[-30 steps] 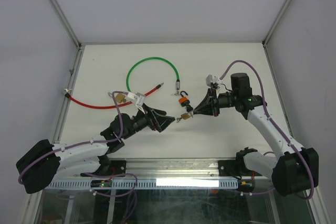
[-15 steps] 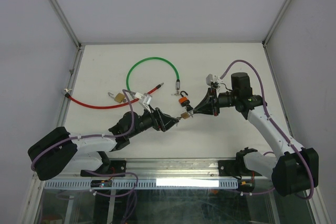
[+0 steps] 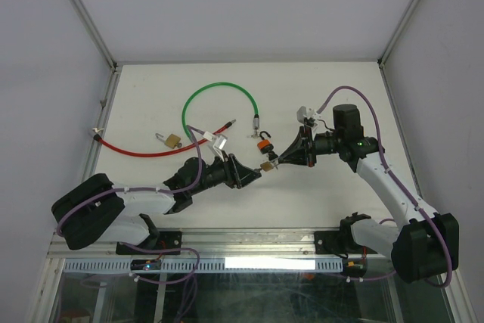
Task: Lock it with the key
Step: Lock the lock.
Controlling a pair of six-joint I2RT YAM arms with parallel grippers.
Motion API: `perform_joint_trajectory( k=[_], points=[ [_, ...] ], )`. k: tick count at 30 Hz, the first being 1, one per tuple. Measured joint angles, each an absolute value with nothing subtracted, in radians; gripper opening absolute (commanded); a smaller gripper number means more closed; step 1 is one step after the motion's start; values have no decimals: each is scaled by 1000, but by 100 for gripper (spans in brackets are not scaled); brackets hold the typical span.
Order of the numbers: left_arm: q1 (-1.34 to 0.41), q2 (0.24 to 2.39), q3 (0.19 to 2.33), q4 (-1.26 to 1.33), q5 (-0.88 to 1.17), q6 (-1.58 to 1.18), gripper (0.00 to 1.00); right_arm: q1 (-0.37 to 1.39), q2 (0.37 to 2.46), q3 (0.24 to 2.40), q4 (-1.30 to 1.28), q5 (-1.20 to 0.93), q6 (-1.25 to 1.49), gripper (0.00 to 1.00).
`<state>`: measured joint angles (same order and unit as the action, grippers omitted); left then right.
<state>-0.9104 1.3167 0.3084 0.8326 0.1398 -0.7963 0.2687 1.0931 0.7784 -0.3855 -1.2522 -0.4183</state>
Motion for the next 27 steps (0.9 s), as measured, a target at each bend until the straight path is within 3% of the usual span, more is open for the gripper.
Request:
perform_joint_trajectory(
  k=[11, 19, 27],
  points=[
    [-910, 1322, 309, 929, 175, -713, 48, 269, 1093, 778, -385, -1252, -416, 0],
    [-910, 1325, 308, 991, 229, -619, 21, 269, 1096, 778, -385, -1255, -416, 0],
    [-910, 1341, 308, 996, 265, -576, 21, 269, 1097, 778, -386, -1261, -413, 0]
  ],
)
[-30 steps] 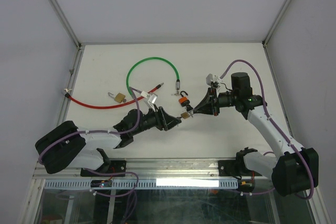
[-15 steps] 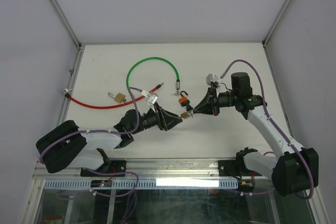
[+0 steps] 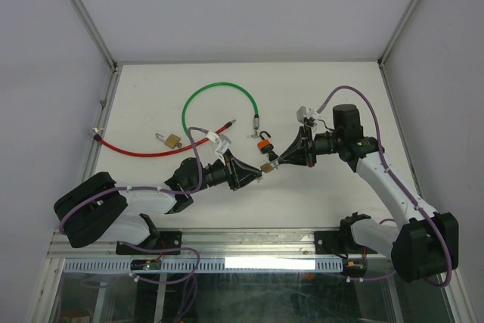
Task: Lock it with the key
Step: Lock the lock.
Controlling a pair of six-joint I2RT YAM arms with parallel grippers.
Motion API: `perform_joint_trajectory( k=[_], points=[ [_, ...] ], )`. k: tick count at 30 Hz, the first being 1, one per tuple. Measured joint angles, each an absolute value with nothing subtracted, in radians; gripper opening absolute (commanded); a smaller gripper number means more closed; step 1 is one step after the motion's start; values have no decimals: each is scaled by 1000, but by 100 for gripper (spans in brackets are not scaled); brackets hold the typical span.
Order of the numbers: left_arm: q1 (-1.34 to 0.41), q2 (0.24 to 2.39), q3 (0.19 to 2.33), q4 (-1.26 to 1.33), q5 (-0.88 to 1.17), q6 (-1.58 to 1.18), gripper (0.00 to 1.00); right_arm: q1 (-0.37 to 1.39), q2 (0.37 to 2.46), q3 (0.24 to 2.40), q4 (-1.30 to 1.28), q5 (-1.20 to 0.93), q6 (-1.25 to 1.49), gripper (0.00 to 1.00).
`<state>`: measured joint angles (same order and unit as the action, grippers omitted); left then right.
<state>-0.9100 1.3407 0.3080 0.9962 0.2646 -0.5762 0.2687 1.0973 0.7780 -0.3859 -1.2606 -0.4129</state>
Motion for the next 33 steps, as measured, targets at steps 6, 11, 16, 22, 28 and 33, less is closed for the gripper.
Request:
perform_joint_trajectory(
  k=[6, 11, 16, 22, 28, 33],
  points=[
    [-908, 1341, 308, 997, 294, -553, 0, 268, 1098, 778, -385, -1262, -412, 0],
    [-892, 1341, 306, 1019, 343, -535, 0, 265, 1099, 778, -385, -1266, -408, 0],
    [-868, 1299, 271, 1052, 351, -534, 0, 264, 1110, 778, -386, -1286, -388, 0],
    [-842, 1190, 206, 1024, 340, -526, 0, 225, 1116, 780, -384, -1302, -366, 0],
    [-842, 1134, 175, 1018, 326, -519, 0, 189, 1116, 780, -343, -1290, -313, 0],
    [-831, 1128, 163, 1035, 262, -525, 0, 122, 1114, 763, -223, -1151, -178, 0]
  ],
)
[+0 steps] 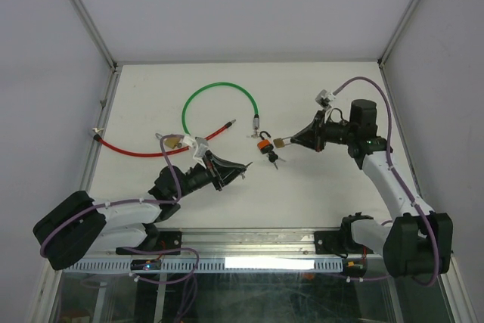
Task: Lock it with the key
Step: Lock the lock, then place the lock at the center of the board.
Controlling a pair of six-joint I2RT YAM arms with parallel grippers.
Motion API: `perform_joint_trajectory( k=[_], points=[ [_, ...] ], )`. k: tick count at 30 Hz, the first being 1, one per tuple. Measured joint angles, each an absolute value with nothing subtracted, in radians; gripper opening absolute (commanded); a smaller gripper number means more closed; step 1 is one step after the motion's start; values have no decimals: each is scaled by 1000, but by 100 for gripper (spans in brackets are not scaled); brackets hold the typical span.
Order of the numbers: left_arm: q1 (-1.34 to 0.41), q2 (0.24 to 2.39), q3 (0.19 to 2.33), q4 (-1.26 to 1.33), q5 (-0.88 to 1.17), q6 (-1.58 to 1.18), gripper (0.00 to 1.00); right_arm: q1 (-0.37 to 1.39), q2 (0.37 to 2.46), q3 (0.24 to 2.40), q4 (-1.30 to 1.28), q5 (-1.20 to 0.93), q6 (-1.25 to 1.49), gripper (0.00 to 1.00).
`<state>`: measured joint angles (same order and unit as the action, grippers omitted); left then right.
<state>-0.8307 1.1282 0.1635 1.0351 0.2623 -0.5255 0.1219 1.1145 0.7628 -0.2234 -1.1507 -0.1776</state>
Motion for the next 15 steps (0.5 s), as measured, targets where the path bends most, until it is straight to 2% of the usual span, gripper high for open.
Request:
perform_joint_trajectory(
  k=[7, 11, 15],
  points=[
    [-788, 1208, 203, 1104, 154, -541, 0, 41, 1204, 746, -51, -856, 32, 0],
    [-763, 1339, 310, 1141, 116, -542, 0, 20, 1408, 831, 10, -791, 136, 0],
    [-757, 1481, 466, 1153, 77, -534, 0, 2, 1663, 1018, 34, -756, 192, 0]
  ],
)
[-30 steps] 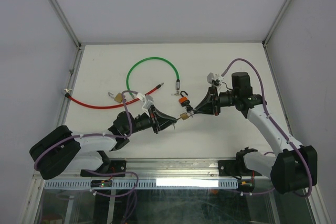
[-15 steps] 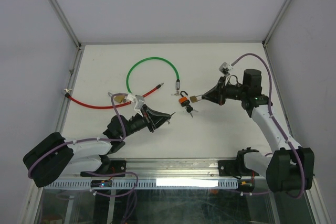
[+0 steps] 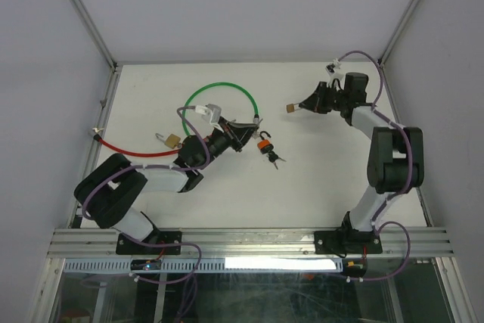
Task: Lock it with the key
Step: Place the lock at the center of the board.
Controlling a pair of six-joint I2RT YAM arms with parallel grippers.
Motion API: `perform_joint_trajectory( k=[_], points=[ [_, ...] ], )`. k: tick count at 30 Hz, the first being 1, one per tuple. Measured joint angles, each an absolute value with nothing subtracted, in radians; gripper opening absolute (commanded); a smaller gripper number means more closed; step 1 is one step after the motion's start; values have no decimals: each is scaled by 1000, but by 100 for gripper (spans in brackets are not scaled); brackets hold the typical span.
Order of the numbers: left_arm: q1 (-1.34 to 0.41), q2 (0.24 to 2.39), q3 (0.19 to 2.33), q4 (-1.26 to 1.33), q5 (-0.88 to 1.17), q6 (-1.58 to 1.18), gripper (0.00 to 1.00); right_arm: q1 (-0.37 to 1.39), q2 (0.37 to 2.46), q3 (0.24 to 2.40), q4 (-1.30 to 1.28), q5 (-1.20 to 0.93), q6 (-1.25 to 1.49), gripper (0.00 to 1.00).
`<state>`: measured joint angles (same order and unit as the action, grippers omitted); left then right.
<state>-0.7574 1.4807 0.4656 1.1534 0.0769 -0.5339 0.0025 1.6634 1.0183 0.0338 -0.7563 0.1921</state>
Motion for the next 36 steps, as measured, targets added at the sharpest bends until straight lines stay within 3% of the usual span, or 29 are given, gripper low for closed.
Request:
perform_joint_trajectory(
  k=[6, 13, 14, 18, 21, 27, 33, 36],
  points=[
    [-767, 1625, 593, 1176, 12, -469, 0, -22, 1955, 1307, 25, -759, 228, 0],
    [-834, 1698, 603, 1244, -65, -373, 0, -46, 2099, 1411, 14, -795, 246, 6],
    [-844, 1715, 603, 1268, -74, -363, 0, -47, 2110, 1417, 10, -799, 246, 8],
    [-866, 1784, 602, 1371, -87, -347, 0, -50, 2136, 1427, -21, -812, 238, 35],
    [-871, 1814, 591, 1404, -102, -347, 0, -52, 2136, 1440, -45, -817, 213, 47],
    [-871, 1826, 585, 1438, -129, -347, 0, -84, 2101, 1440, -110, -815, 101, 54],
    [-869, 1864, 548, 1443, -157, -353, 0, -106, 1840, 1308, -135, -906, -27, 60],
    [-862, 1876, 530, 1443, -164, -363, 0, -94, 1644, 1215, -100, -998, -70, 74]
  ],
)
